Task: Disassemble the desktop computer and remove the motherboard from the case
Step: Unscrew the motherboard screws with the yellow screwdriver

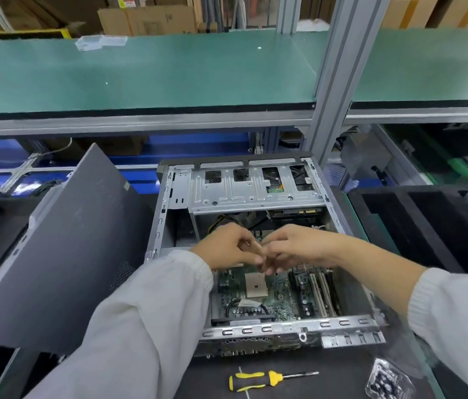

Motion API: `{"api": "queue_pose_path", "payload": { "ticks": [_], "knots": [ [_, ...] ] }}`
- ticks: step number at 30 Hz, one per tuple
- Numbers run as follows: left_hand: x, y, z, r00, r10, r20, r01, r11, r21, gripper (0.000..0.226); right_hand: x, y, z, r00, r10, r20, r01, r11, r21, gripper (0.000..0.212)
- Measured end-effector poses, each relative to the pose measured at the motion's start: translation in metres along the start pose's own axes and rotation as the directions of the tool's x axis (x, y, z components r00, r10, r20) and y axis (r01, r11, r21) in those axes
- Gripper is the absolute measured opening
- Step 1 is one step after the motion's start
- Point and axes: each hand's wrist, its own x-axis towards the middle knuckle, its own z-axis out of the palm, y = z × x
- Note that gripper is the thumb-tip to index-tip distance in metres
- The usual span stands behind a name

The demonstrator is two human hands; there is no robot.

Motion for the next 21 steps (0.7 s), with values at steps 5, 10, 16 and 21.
{"api": "queue_pose_path", "payload": {
  "ticks": [5, 10, 16, 21],
  "knots": [
    [-0.016, 0.025, -0.007, 0.996, 0.012, -0.089, -0.044, 0.928, -0.371, 0.016, -0.05, -0.008, -0.004, 0.991, -0.059, 0.118, -0.003, 0.884, 0.468, 0.035],
    [-0.02, 0.079, 0.028, 0.985, 0.01, -0.17, -0.119, 0.757, -0.642, 0.018, -0.119, 0.013, -0.004, 0.972, -0.104, -0.209, 0.186, 0.886, 0.425, 0.031],
    [0.003, 0.16, 0.08, 0.998, -0.004, -0.057, -0.044, 0.578, -0.815, 0.025, -0.211, 0.057, -0.021, 0.826, -0.076, -0.558, 0.245, 0.94, 0.236, 0.015],
    [0.02, 0.21, 0.136, 1.0, 0.019, -0.009, -0.02, 0.756, -0.654, 0.018, -0.237, 0.133, -0.041, 0.661, 0.084, -0.746, 0.07, 0.983, 0.172, 0.012]
  ]
}}
